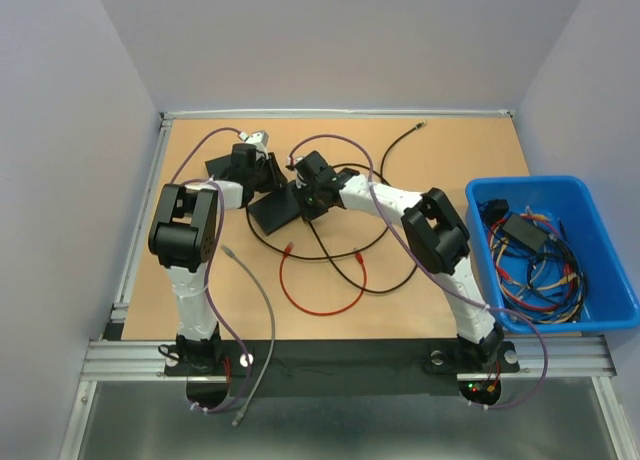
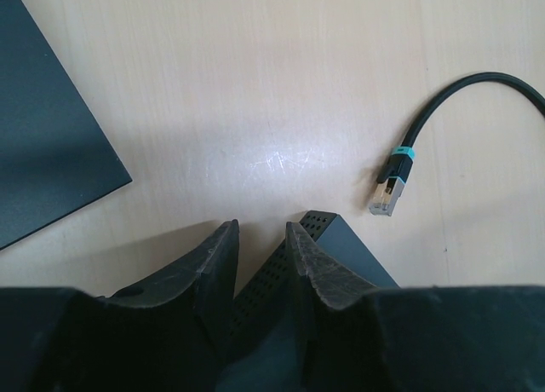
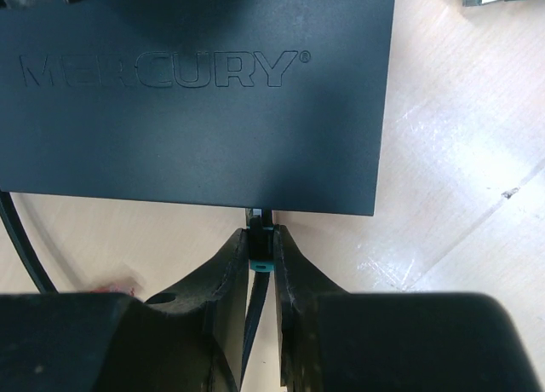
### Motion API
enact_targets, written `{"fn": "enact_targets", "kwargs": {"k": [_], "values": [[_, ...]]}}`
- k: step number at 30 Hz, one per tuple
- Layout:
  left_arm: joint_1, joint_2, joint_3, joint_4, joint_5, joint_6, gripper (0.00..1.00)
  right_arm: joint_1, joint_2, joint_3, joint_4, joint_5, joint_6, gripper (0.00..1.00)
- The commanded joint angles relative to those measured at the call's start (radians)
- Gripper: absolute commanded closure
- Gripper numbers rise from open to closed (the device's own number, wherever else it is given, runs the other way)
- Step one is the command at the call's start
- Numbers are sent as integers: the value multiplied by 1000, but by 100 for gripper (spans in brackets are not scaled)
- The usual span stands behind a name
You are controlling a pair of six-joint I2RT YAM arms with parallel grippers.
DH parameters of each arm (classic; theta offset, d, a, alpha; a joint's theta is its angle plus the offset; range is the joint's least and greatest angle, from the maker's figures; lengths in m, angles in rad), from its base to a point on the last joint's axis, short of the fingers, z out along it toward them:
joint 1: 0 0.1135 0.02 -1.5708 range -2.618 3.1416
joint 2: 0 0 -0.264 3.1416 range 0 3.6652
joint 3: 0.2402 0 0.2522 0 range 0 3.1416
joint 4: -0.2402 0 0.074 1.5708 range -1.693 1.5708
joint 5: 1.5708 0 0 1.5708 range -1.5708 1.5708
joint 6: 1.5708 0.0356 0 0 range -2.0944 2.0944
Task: Insert the plug into the switch port
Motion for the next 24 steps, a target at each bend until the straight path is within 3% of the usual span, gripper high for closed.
{"fn": "enact_targets", "kwargs": {"k": [1,14,24], "values": [[-86,31,-80,-282,146,17,60,-60,39,108,338,72,-5,98],[-87,15,-51,-328,94,-10,64,-102,51,59,352,58,-152,94],[-46,-25,31,-455,-98,-56,62,-109,23,15,356,27,-161,77]]}}
